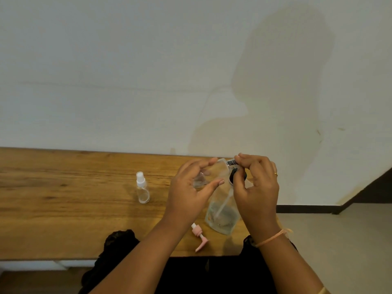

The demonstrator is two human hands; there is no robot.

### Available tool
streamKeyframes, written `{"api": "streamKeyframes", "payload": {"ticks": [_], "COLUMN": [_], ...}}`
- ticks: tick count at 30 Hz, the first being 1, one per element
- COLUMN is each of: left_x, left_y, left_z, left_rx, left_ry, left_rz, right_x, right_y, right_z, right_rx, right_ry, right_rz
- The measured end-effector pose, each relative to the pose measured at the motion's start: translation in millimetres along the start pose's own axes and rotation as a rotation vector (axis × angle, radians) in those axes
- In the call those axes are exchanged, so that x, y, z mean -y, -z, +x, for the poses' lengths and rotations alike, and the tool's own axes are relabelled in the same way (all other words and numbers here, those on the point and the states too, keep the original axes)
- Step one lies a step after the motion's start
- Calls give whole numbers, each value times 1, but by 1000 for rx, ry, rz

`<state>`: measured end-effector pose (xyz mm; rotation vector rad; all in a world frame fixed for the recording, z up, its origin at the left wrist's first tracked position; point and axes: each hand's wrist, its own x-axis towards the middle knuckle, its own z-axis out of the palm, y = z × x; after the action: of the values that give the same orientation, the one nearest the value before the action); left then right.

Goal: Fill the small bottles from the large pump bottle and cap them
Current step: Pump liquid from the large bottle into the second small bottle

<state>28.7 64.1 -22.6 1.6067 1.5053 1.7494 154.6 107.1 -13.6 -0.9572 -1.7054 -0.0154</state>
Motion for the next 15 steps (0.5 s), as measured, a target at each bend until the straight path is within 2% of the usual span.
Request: {"api": "streamKeyframes", "payload": {"ticks": [10,15], "left_x": [5,3], "left_y": [0,-1], "left_z": [2,1], "left_rx": [51,1], "left_ry": [48,13], "left_rz": [15,0], "right_x": [-8,0], "right_y": [-4,0], "right_z": [-5,-1], "right_rx": [29,-11], "right_ry": [33,13], "right_rz": [-64,-15]}}
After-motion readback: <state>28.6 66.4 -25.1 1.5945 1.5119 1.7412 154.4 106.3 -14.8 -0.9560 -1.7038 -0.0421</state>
